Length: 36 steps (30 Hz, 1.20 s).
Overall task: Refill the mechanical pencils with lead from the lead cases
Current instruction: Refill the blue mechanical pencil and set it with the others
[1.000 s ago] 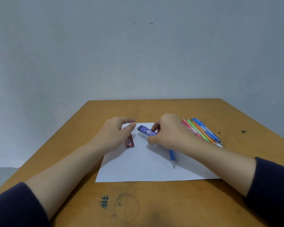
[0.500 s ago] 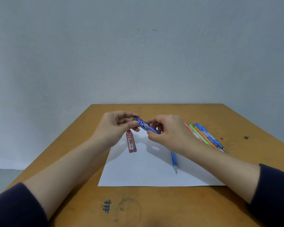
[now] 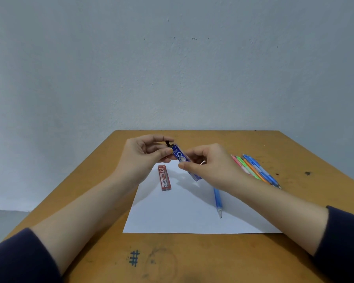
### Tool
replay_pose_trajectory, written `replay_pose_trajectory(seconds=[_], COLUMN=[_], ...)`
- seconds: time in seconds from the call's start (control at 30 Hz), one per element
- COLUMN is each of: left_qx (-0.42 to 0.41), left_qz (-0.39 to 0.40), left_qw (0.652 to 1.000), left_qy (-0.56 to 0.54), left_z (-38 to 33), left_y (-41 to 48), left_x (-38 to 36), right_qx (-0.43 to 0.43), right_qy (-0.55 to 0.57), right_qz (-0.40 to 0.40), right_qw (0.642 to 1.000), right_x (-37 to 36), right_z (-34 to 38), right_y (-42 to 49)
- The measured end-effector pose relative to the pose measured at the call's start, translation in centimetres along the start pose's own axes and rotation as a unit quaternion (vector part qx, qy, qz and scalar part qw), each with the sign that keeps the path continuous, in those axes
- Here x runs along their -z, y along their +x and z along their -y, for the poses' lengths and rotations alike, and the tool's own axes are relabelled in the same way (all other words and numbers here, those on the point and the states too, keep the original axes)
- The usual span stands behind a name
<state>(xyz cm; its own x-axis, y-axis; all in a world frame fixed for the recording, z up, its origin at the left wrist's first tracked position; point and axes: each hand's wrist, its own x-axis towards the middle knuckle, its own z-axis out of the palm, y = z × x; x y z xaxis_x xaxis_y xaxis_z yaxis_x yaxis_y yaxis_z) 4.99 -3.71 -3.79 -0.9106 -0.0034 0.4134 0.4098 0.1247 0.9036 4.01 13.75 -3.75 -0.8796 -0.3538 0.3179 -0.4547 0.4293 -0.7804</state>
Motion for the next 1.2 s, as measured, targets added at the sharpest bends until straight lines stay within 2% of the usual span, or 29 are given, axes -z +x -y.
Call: replay_pose_trajectory(seconds=[0.1, 0.27, 0.37, 0.43, 0.5, 0.57, 0.7, 0.9, 1.2], left_qx=[-0.013, -0.018, 0.016, 0.094, 0.196, 0.274, 0.343, 0.373, 0.37], left_qz=[0.0, -0.01, -0.032, -0.041, -0.038, -0.013, 0.055, 0.104, 0.095], left_qw=[1.0, 1.0, 0.999, 0.985, 0.942, 0.895, 0.845, 0.816, 0.811], left_qy=[0.016, 0.018, -0.032, -0.139, -0.269, -0.35, -0.406, -0.429, -0.443], left_z=[0.2, 0.4, 0.3, 0.0, -0.4, -0.9, -1.3, -1.4, -1.4], left_y=[0.0, 0.0, -0.2, -0.3, -0.3, -0.4, -0.9, -1.4, -1.4], left_x=[0.0, -0.2, -0.4, -0.7, -0.9, -0.8, -0.7, -0.9, -1.0], right_qx=[-0.054, -0.032, -0.004, 0.041, 0.122, 0.198, 0.275, 0.378, 0.427], right_qy=[0.09, 0.098, 0.052, -0.053, -0.164, -0.209, -0.252, -0.285, -0.329], right_qz=[0.022, 0.031, 0.0, -0.048, -0.107, -0.157, -0.214, -0.204, -0.179], right_qw=[0.994, 0.994, 0.999, 0.997, 0.973, 0.945, 0.903, 0.857, 0.823], right_x=[0.1, 0.2, 0.4, 0.5, 0.7, 1.0, 1.4, 1.9, 2.2], right_z=[0.3, 0.3, 0.0, -0.4, -1.1, -2.0, -3.4, -3.3, -3.9], right_y=[-0.1, -0.1, 0.2, 0.5, 0.8, 1.2, 2.1, 2.1, 2.6])
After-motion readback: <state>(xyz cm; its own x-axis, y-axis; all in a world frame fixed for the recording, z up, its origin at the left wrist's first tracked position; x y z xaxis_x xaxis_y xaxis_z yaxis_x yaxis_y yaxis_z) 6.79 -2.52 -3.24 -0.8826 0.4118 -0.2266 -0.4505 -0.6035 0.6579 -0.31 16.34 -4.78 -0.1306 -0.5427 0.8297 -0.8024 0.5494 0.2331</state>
